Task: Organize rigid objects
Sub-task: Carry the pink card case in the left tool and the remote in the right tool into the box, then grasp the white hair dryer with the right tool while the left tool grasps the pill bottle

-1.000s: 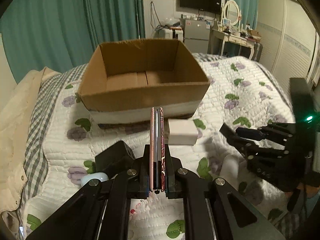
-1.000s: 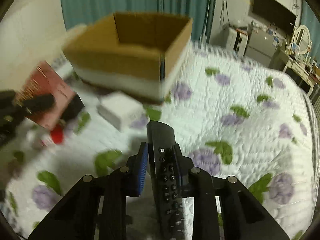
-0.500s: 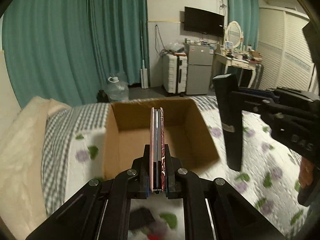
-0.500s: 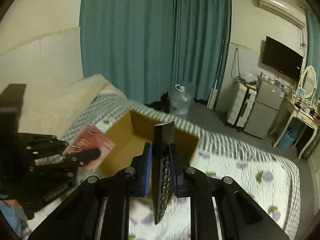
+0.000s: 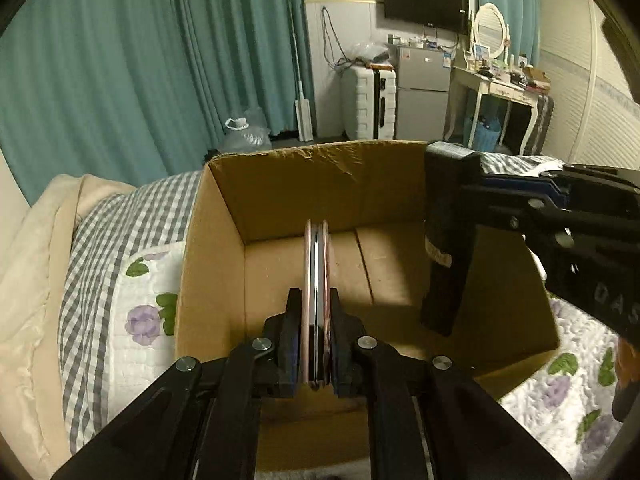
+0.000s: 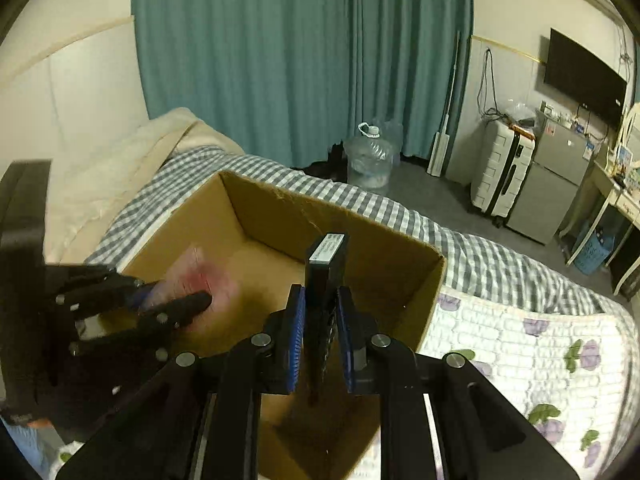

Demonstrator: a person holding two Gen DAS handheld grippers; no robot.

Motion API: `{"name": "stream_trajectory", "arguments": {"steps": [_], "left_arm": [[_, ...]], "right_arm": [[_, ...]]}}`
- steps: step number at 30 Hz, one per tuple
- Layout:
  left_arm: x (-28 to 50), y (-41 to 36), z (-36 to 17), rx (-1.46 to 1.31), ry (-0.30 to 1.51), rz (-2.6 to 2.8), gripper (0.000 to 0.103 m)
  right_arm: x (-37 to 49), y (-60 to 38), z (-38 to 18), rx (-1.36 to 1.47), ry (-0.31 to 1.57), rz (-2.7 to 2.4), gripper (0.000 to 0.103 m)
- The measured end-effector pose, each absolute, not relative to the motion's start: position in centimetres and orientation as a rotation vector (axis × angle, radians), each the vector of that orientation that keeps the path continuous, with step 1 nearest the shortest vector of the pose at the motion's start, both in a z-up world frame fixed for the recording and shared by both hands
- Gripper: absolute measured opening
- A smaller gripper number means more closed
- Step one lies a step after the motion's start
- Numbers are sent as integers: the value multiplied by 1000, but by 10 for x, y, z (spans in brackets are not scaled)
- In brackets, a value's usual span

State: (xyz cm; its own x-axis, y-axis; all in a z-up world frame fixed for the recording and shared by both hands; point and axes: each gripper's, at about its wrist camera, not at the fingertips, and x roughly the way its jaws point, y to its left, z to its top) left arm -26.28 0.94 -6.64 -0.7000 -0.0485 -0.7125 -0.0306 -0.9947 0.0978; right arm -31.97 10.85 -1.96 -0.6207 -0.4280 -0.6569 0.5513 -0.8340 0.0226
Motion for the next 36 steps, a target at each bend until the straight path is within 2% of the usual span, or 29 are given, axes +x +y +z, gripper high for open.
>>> {"name": "stream_trajectory", "arguments": {"steps": [1, 2, 3, 4, 5, 13, 18, 21, 28, 36], "left_arm": [[-262, 9, -66, 1198, -160, -2874, 46], [-261, 8, -65, 1184, -156, -2868, 60], [-258, 7, -62, 1159, -147, -2871, 66], [-255, 6, -58, 1136, -139, -2885, 66], [-250, 5, -54, 1127, -135, -2893, 66], [-192, -6, -22, 1080, -96, -2900, 66], [-143, -3, -21, 1101, -82, -2910, 66], [-115, -1, -34, 1119, -94, -2904, 66], [-75, 6, -79, 1234, -147, -2888, 66], [-66, -4, -103, 1360, -39, -2870, 66]], "right_arm": [[-321, 111, -20, 906, 223, -2417, 15], [-324, 114, -19, 919, 202, -2428, 25], [-326, 116, -17, 937, 200, -2441, 55], [-324, 119, -15, 933, 201, -2464, 68], [-323, 123, -12, 917, 196, -2481, 74], [-253, 164, 26, 897, 224, -2597, 74], [-193, 187, 28, 950, 236, -2618, 76], [-162, 196, 18, 995, 224, -2629, 76], [-117, 189, -47, 1183, 195, -2555, 76], [-115, 175, -115, 1459, 107, -2426, 76]]}}
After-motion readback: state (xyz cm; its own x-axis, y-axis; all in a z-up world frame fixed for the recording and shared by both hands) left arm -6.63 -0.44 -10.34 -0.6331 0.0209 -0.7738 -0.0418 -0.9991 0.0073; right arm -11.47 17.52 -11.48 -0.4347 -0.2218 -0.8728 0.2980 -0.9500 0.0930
